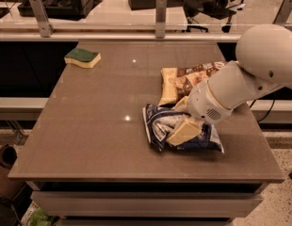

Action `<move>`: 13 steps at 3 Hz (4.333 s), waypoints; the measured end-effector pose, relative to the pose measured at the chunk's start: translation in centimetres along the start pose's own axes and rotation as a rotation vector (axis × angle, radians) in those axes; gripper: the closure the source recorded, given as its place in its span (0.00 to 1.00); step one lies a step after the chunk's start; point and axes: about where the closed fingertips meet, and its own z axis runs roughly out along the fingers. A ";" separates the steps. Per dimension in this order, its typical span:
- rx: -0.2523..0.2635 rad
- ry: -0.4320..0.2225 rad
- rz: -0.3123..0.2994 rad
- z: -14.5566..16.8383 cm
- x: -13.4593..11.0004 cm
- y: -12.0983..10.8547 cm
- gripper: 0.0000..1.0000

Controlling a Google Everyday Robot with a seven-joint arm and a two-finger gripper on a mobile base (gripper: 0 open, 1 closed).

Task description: Move blue chip bag near sponge

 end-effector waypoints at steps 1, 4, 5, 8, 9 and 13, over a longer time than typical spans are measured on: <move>0.000 0.000 0.000 -0.3 -0.2 0.0 1.00; 0.062 0.060 -0.037 -3.3 -3.1 -2.3 1.00; 0.152 0.122 -0.100 -7.7 -7.1 -5.4 1.00; 0.347 0.034 -0.277 -10.0 -14.5 -15.3 1.00; 0.408 -0.115 -0.377 -8.4 -18.0 -19.7 1.00; 0.490 -0.227 -0.466 4.0 -24.2 -25.8 1.00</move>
Offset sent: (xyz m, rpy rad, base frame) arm 0.0096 -0.0020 0.0286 -0.0662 -0.0145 0.0043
